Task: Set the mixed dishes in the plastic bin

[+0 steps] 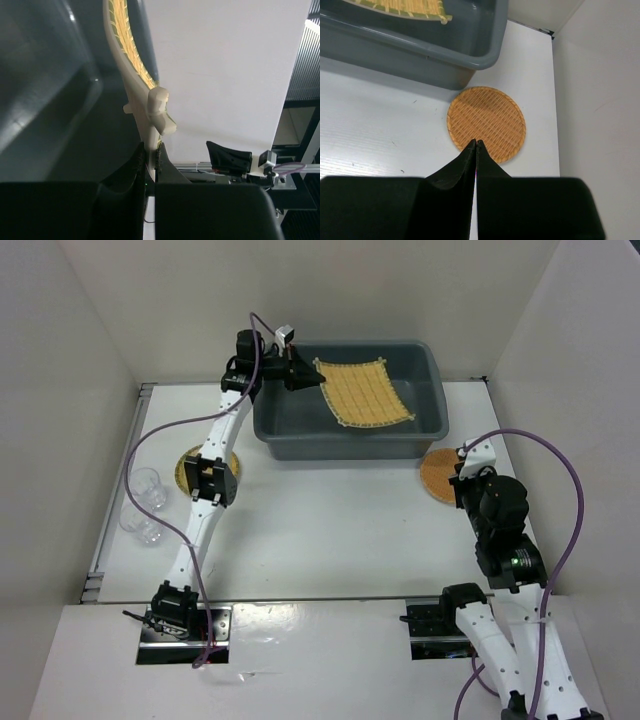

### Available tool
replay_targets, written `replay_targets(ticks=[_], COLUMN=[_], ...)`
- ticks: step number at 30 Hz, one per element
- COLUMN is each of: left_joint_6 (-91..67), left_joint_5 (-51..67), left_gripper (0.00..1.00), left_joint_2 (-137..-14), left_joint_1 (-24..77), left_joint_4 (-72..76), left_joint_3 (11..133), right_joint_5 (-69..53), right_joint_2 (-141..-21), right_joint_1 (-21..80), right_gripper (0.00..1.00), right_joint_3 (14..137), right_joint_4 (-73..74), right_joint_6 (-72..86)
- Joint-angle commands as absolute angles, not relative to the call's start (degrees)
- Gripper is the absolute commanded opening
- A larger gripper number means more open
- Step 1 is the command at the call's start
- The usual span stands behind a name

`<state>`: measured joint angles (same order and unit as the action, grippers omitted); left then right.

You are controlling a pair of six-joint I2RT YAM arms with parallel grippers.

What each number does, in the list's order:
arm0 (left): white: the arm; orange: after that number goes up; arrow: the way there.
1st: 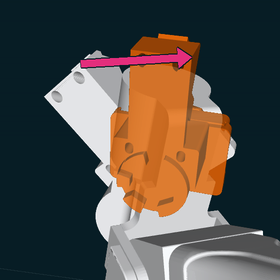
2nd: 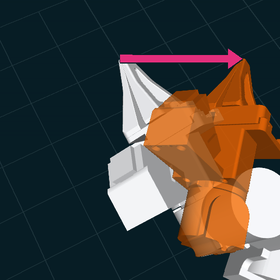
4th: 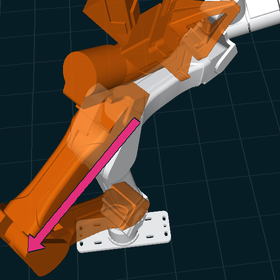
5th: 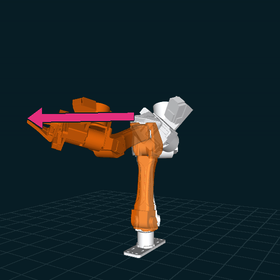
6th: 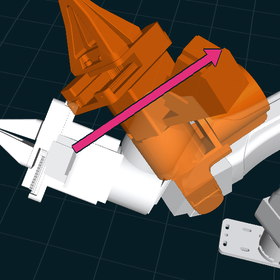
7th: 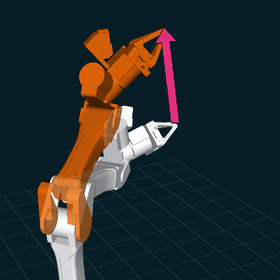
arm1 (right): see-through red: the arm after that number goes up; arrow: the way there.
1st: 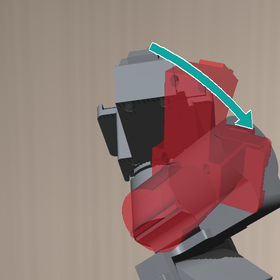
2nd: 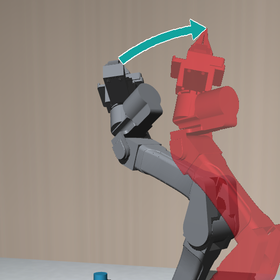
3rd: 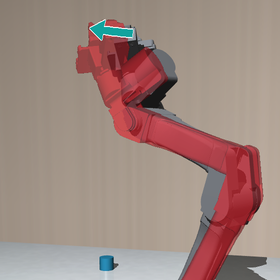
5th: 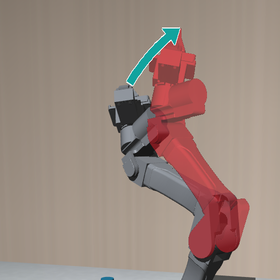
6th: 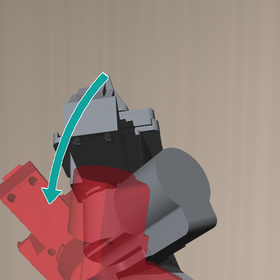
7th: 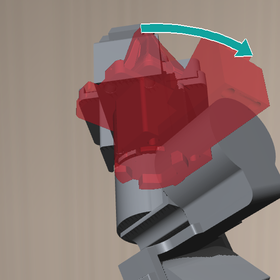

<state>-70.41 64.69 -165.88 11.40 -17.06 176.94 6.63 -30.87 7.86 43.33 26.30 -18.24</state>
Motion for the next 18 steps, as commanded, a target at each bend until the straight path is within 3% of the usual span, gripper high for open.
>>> replay_targets(ticks=[1,18], left_joint_6=[-74.44,-73.91], left_joint_5=[65.13,62.23], left_gripper=[0.0,0.0], left_joint_2=[-169.09,-177.89], left_joint_1=[11.07,11.6], left_joint_4=[-10.72,-13.01], left_joint_3=[179.47,179.47], right_joint_5=[8.61,8.61], right_joint_2=[-31.11,-32.7], right_joint_1=[8.44,8.44], right_gripper=[0.04,0.05], right_joint_3=[42.28,42.28], right_joint_4=[22.85,22.32], right_joint_6=[-17.4,-17.4])
